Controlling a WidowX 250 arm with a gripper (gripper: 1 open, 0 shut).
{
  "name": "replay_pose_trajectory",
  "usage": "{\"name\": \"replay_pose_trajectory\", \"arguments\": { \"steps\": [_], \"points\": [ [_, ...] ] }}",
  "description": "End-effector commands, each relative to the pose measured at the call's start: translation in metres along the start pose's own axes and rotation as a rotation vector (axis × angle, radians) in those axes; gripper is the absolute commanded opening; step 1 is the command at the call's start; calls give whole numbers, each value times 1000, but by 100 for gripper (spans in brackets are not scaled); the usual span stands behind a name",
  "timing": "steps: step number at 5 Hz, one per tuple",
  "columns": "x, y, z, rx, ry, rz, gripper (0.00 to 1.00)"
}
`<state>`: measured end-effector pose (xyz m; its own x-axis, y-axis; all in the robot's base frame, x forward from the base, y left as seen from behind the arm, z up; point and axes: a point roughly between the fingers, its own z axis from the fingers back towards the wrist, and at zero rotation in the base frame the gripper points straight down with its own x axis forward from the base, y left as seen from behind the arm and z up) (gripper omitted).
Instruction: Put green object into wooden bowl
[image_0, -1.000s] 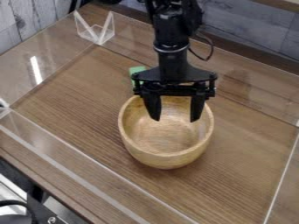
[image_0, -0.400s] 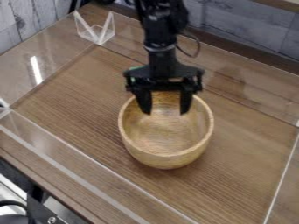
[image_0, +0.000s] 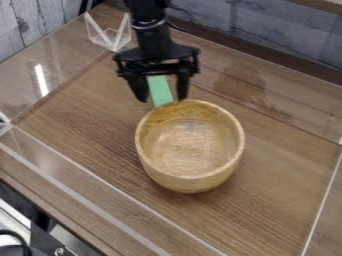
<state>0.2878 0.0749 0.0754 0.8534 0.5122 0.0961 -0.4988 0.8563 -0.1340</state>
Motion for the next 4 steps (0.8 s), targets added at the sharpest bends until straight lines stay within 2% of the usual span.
{"name": "replay_pose_trajectory", "arguments": {
  "steps": [1,3,4],
  "points": [
    [22,6,7,-18,-89,-4,100],
    [39,-15,-17,-13,-109,33,100],
    [47,-18,-26,-5,-115,50,100]
  ]
}}
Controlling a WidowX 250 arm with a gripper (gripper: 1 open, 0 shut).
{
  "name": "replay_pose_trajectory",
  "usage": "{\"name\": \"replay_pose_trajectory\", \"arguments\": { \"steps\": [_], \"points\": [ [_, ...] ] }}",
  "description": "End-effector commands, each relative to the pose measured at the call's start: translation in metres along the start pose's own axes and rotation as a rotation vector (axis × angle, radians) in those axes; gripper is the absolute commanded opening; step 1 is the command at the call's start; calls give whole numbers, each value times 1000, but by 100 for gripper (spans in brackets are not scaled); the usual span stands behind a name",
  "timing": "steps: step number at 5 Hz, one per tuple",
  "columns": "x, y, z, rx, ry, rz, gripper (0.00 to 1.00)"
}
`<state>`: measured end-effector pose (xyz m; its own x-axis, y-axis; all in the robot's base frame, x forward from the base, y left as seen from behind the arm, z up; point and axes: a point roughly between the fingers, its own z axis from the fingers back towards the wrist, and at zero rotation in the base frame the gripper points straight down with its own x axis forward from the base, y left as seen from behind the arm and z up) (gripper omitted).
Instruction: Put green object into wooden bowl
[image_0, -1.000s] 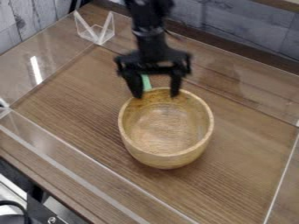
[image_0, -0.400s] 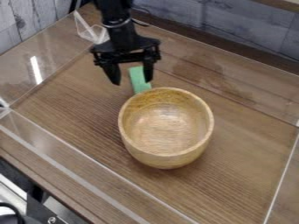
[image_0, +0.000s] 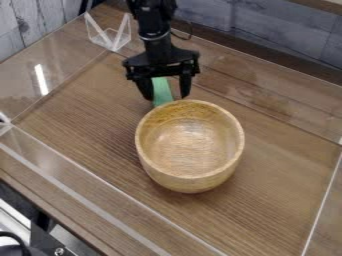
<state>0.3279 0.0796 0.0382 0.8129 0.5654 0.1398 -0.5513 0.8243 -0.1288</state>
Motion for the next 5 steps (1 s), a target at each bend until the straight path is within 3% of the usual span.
{"name": "replay_pose_trajectory", "arguments": {
  "steps": [1,3,5],
  "points": [
    [22,-5,9,-8,-71,-1,100],
    [27,4,7,11,-84,13,100],
    [26,8,30,22,-95,30,100]
  ]
}}
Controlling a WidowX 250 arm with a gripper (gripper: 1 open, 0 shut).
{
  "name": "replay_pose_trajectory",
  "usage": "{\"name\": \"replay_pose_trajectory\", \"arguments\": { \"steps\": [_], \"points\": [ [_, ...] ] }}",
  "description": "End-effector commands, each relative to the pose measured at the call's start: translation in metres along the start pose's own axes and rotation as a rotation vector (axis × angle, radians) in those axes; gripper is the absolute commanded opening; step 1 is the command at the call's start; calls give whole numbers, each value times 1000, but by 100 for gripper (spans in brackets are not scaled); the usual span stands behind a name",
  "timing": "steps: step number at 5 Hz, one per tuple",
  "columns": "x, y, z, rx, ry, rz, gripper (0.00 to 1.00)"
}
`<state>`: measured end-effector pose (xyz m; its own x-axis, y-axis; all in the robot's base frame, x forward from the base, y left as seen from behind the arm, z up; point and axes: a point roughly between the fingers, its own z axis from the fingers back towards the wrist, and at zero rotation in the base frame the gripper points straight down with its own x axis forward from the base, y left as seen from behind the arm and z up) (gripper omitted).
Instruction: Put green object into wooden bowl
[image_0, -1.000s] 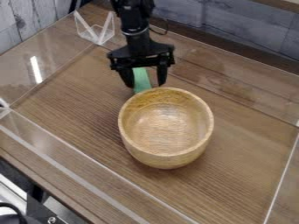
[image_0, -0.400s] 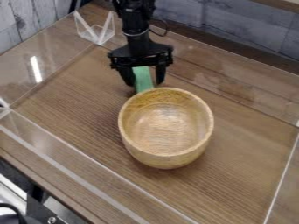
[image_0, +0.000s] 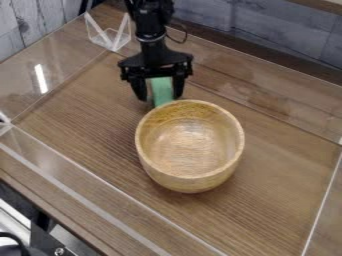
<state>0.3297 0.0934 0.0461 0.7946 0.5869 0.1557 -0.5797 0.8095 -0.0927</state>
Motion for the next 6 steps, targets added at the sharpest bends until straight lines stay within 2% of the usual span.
{"name": "replay_pose_trajectory", "arguments": {
  "steps": [1,3,5,6],
  "points": [
    [14,-3,19,-18,-86,47,100],
    [7,-9,1,14,-88,140,100],
    [8,-5,-12,23,-85,166,100],
    [14,2,-9,22,-81,165,100]
  ]
}}
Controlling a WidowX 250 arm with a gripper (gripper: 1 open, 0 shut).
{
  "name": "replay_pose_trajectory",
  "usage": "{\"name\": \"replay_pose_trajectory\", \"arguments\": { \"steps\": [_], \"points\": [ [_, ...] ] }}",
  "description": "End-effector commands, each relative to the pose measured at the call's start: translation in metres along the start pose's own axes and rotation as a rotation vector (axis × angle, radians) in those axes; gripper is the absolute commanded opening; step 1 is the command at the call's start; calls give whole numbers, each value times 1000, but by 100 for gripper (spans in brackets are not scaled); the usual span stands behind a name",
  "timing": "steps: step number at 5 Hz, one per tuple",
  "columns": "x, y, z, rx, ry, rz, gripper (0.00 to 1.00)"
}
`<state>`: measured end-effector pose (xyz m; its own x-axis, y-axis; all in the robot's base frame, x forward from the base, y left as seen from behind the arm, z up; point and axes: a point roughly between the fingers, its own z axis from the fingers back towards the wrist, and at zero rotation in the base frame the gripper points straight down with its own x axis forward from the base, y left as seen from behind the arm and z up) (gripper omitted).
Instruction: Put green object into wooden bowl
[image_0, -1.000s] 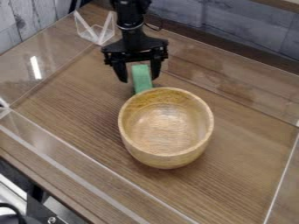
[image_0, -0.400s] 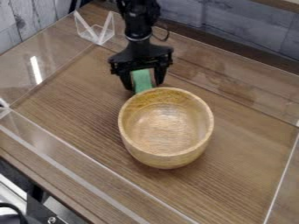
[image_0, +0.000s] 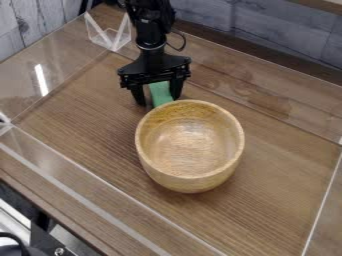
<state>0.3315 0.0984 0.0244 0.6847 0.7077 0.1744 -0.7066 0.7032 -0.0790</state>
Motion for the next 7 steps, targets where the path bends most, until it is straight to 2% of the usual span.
{"name": "replay_pose_trajectory", "arguments": {
  "steps": [1,3,4,5,6,7],
  "points": [
    [18,-9,7,-24,-44,2,0],
    [36,-2,63,-66,-19,59,0],
    [25,-3,94,-118,23,-13,0],
    [-5,-5,104,-136,54,-115,0],
    [-41,-7,103,-139,78,-231,0],
    [-76,-19,99,-134,90,-301,0]
  ]
}}
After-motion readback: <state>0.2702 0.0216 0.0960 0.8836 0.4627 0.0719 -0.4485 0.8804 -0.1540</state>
